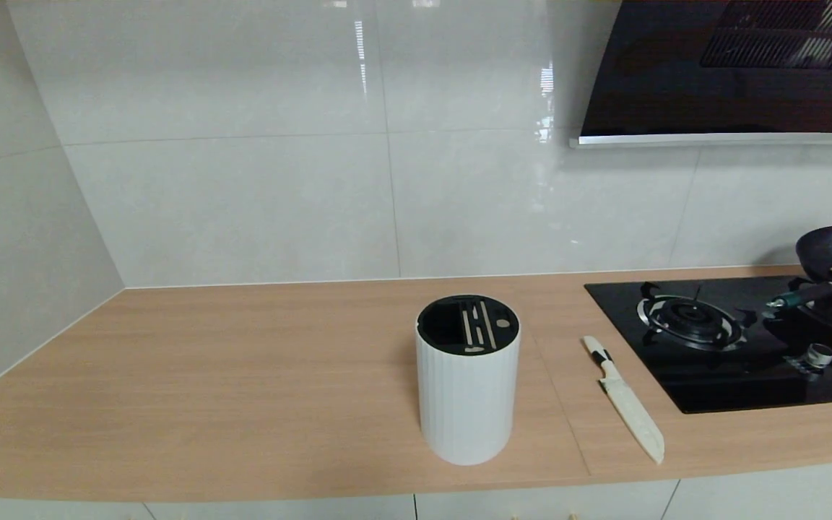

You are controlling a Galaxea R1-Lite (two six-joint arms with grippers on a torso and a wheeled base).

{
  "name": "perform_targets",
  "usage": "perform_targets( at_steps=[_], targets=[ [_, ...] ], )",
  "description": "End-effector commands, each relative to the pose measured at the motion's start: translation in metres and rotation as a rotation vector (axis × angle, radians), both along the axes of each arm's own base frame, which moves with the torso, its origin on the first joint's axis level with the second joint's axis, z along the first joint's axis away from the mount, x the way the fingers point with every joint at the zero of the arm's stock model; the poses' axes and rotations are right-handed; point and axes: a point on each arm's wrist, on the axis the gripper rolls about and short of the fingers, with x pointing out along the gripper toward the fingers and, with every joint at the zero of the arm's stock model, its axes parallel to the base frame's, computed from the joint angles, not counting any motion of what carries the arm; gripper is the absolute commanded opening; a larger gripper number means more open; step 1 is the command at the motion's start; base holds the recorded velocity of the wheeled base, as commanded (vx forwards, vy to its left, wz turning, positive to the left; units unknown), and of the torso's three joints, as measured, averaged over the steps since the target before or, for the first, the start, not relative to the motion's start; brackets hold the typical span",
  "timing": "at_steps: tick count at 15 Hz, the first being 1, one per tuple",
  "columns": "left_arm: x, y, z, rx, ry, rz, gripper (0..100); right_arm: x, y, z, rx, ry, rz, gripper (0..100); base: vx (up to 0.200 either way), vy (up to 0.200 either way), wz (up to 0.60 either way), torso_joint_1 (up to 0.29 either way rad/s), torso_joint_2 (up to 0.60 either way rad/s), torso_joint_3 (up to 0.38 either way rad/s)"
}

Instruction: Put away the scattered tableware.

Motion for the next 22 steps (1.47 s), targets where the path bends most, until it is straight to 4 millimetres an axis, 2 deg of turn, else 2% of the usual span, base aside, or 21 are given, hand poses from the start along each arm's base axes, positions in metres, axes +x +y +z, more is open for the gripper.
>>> perform_targets(
  at_steps=[1,17,22],
  targets=[
    [0.0001,0.0,-0.0001,0.001,0.002,0.0,100,0.0001,0.0,0.0001,0.0,0.001,0.0,100,0.0,0.0,0.0,0.281,-0.57,-0.305],
    [0.0001,0.0,-0.0001,0.001,0.002,0.0,100,0.0001,0.0001,0.0001,-0.004,0.001,0.003,100,0.0,0.0,0.0,0.187,-0.38,-0.196],
    [0.0001,0.0,-0.0001,0.001,0.002,0.0,100,0.0001,0.0001,0.0003,-0.016,-0.001,0.003,100,0.0,0.0,0.0,0.027,-0.06,-0.03]
  ],
)
